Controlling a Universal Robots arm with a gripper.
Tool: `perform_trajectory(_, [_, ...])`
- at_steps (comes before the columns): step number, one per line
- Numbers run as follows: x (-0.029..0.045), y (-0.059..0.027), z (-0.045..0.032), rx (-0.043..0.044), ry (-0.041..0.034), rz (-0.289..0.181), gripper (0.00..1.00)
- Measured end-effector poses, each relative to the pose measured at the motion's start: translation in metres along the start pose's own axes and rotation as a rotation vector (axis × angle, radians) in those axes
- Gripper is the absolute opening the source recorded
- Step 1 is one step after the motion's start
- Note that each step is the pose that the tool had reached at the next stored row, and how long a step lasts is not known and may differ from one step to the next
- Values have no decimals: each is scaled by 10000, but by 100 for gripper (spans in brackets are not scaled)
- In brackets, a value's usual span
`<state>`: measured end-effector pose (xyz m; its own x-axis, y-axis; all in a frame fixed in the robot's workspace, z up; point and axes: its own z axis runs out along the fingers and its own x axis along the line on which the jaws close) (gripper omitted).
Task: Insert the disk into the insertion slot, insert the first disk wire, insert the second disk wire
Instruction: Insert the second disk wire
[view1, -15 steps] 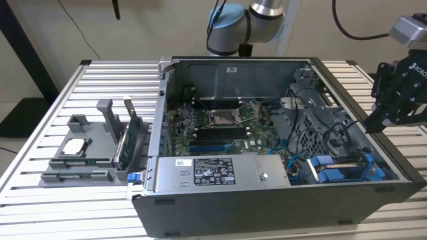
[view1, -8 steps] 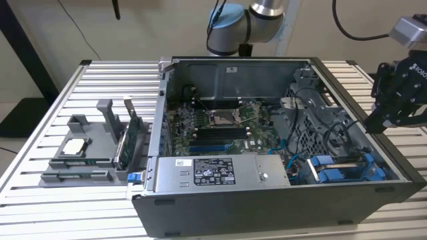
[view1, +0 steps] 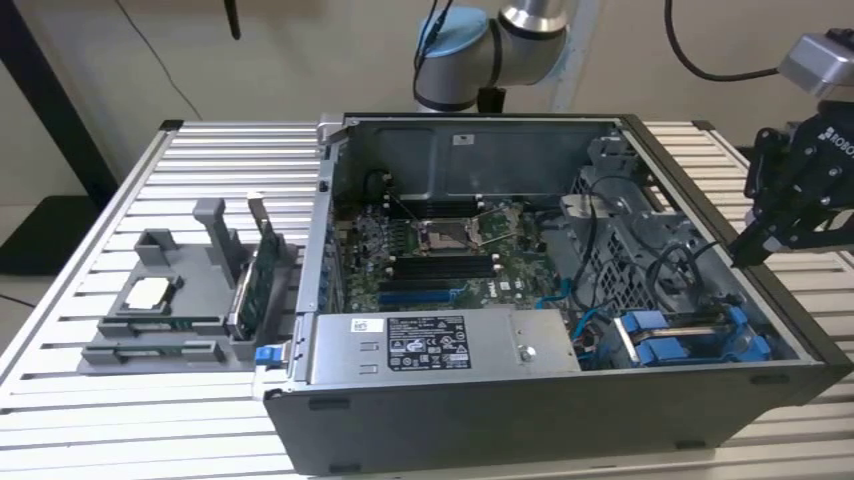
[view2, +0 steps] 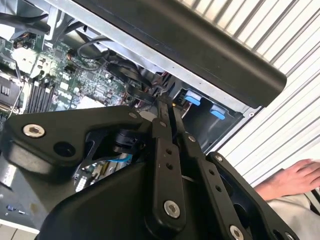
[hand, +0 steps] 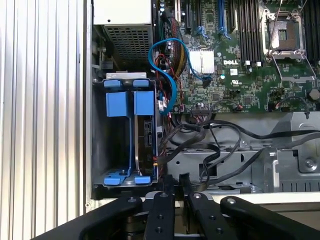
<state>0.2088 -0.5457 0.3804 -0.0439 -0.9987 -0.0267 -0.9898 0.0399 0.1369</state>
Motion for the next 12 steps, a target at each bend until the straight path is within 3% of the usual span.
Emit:
perform_trajectory(8, [2, 8, -5, 0, -4, 5, 16])
perform_trajectory(12, [2, 74, -40, -1, -36, 22, 16])
